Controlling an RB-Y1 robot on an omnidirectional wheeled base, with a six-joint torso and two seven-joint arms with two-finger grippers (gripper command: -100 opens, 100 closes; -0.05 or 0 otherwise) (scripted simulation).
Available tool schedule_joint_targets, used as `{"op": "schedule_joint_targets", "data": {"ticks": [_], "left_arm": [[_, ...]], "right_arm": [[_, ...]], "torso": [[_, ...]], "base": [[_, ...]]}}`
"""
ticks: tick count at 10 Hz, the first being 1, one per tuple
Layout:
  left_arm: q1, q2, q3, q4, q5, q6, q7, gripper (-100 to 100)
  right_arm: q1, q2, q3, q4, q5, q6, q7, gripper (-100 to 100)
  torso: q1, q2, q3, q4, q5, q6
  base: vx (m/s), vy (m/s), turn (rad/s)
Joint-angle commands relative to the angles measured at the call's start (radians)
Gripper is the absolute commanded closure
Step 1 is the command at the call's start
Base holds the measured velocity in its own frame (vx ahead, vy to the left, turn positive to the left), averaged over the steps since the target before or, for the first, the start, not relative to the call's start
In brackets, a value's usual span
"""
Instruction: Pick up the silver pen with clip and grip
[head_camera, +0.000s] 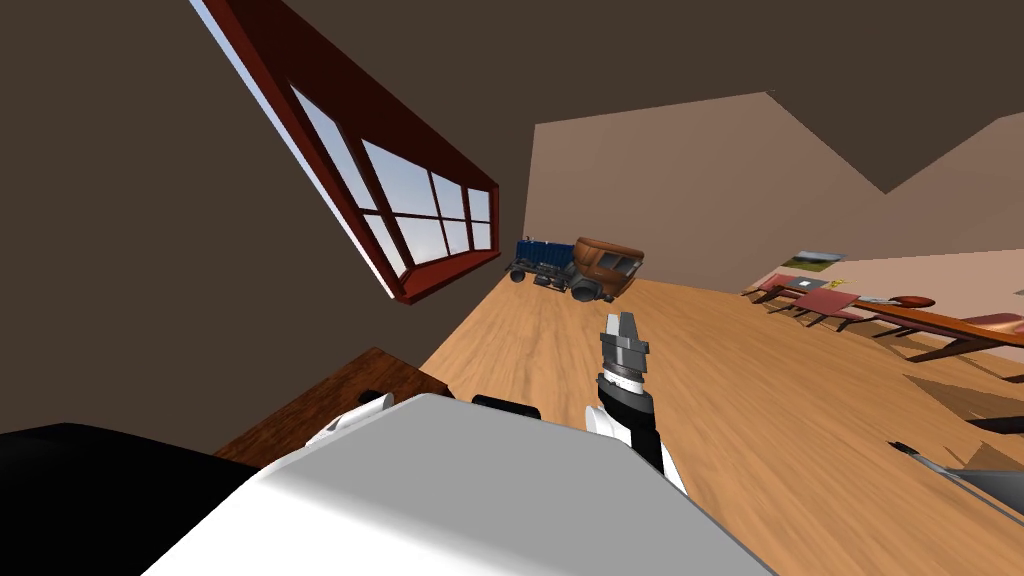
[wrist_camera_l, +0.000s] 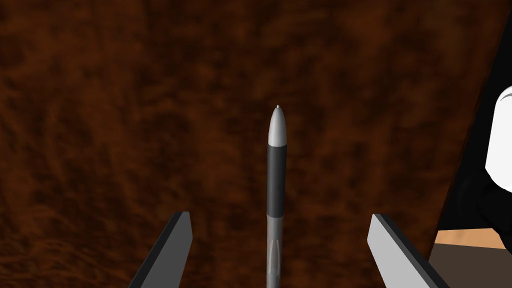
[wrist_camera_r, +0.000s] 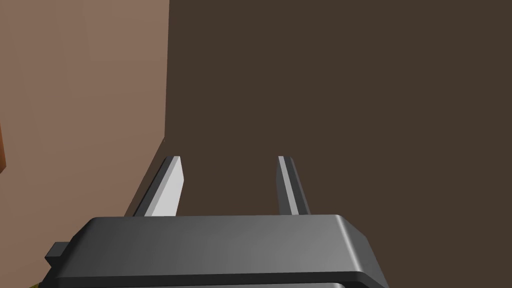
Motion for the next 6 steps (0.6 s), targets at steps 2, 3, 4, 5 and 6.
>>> {"op": "schedule_joint_targets", "data": {"ticks": [2,3,4,5,6], "left_arm": [[-0.006,-0.010,0.001,0.024,-0.002,-0.020,-0.012,-100],[-0.007,-0.011,0.001,0.027,-0.002,-0.025,-0.016,100],[-0.007,-0.011,0.001,0.026,-0.002,-0.024,-0.015,100],[-0.007,-0.012,0.001,0.026,-0.002,-0.023,-0.015,100],[-0.006,-0.012,0.001,0.027,-0.002,-0.023,-0.015,100]], "right_arm": [[0.000,0.000,0.000,0.000,0.000,0.000,0.000,0],[0.000,0.000,0.000,0.000,0.000,0.000,0.000,0],[0.000,0.000,0.000,0.000,0.000,0.000,0.000,0],[0.000,0.000,0.000,0.000,0.000,0.000,0.000,0],[0.000,0.000,0.000,0.000,0.000,0.000,0.000,0]], "torso": [[0.000,0.000,0.000,0.000,0.000,0.000],[-0.001,0.001,0.001,0.000,0.000,0.000],[-0.002,0.002,0.001,0.000,-0.001,0.000],[-0.001,0.002,0.001,0.001,-0.001,0.000],[-0.001,0.002,0.001,0.001,0.000,0.000]], "base": [[0.028,0.036,0.021],[0.000,0.000,0.000],[0.000,0.000,0.000],[0.000,0.000,0.000],[0.000,0.000,0.000]]}}
